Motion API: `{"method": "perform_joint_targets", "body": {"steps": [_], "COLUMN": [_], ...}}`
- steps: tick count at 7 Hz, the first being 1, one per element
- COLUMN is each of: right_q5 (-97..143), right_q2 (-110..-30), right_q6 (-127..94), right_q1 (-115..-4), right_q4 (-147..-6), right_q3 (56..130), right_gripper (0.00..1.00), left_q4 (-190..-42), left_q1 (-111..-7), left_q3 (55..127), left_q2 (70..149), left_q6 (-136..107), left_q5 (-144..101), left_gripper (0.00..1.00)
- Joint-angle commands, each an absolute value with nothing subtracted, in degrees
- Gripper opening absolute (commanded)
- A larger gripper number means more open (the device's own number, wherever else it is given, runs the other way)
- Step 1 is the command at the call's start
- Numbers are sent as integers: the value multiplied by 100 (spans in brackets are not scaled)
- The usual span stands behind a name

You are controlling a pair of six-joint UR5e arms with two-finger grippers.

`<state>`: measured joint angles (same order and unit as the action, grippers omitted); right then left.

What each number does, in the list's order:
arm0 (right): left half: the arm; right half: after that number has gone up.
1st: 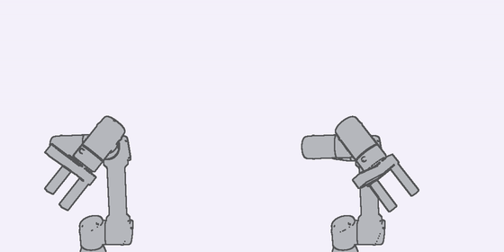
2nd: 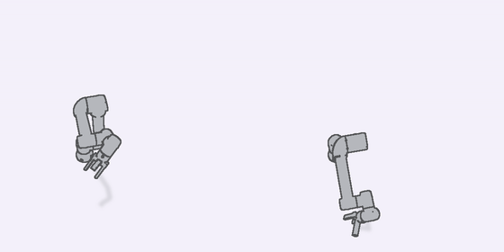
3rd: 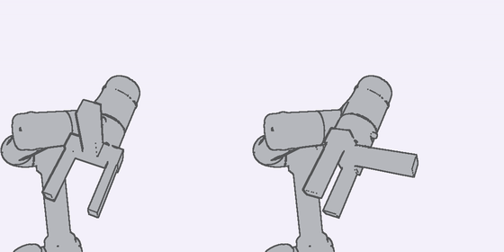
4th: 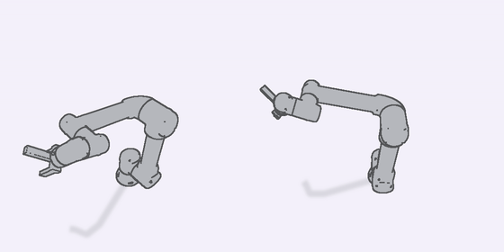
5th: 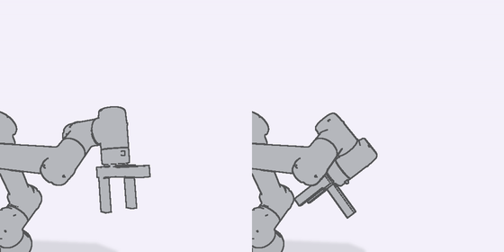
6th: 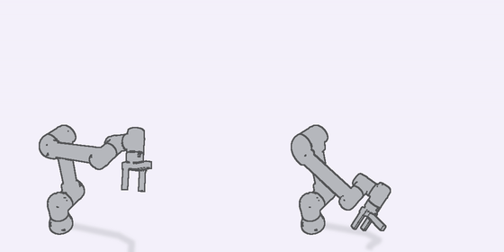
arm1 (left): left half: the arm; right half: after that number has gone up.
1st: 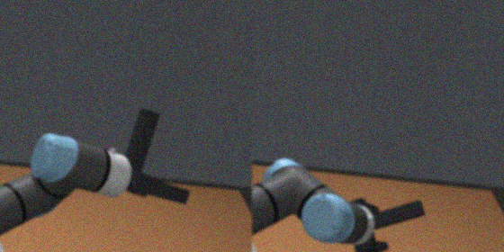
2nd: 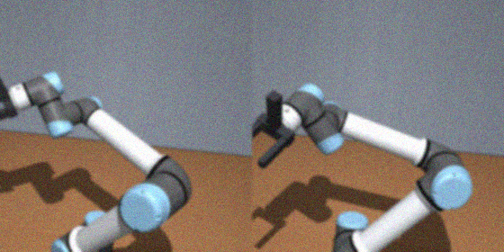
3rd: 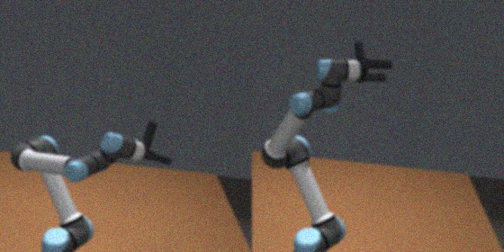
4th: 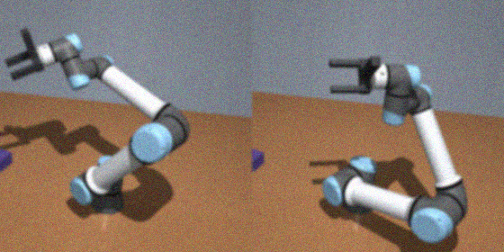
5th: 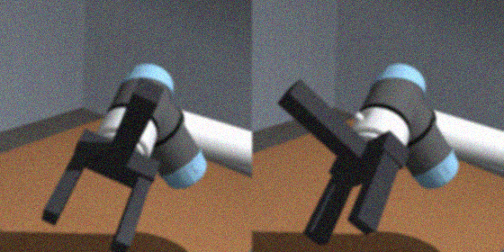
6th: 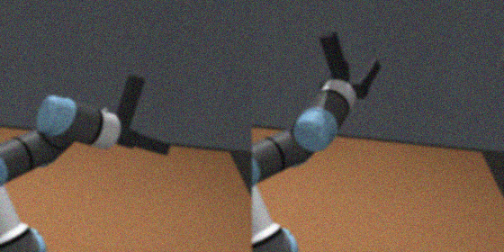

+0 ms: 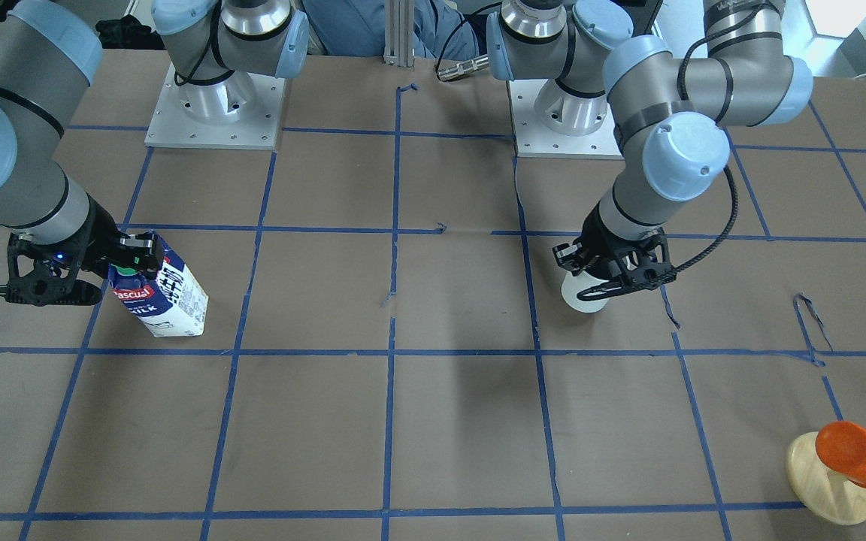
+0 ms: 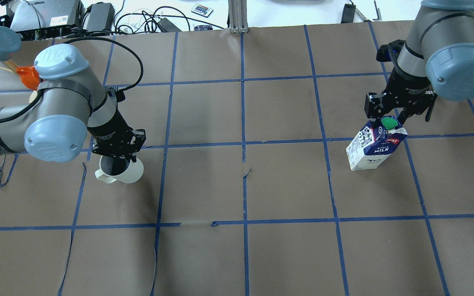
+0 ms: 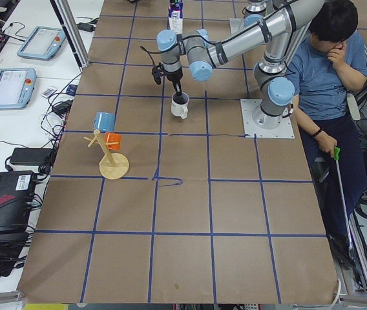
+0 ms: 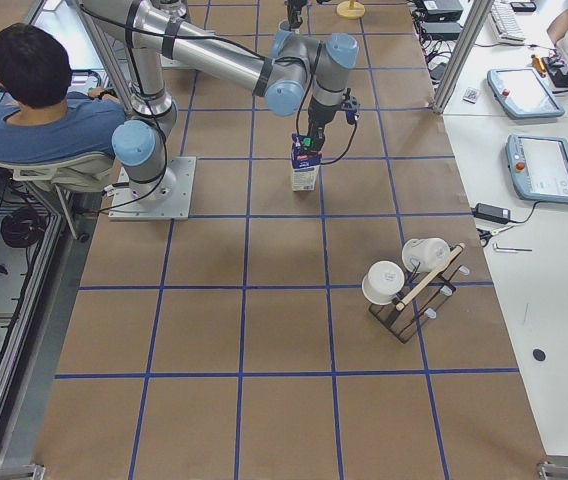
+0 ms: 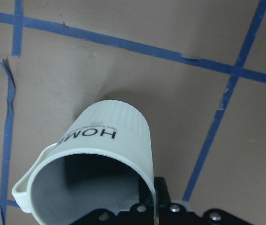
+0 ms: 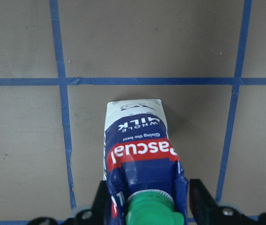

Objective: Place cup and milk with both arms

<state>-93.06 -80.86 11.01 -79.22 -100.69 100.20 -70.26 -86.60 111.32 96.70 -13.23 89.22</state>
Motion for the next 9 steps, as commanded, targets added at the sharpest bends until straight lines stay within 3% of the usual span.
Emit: {"method": "perform_joint_targets", "body": {"steps": [1,2,3,7,9], "right_q5": [-9237,-9237,-9237,-9281,-9290], "right_q2": [-8086,-8086,-8086,-8095,-8095], "right_q6": [1099,1099,1090,1090,1090], "right_q1": [-7919,-7919,-7919,-7919,-7919], "right_q4": [-10072,-10072,-10055,-9993,-9993], "right_q3": [10020,10011,9959,9616,9615], "right_gripper": [35,25,22,23,23], "left_q4": [-7005,-7031,-6962,-6163,-6152], "left_q1": [-9550,-9884,-10271,-11651,-11760], "left_q3": [10821,10576,10417,9810,9791], "left_q2": [9746,9904,10097,11037,11258], "left_q6": [-2806,-3430,-4167,-6472,-6600], "left_q5": [8642,8605,8474,8403,8402], "left_gripper": [0,0,0,0,2]}}
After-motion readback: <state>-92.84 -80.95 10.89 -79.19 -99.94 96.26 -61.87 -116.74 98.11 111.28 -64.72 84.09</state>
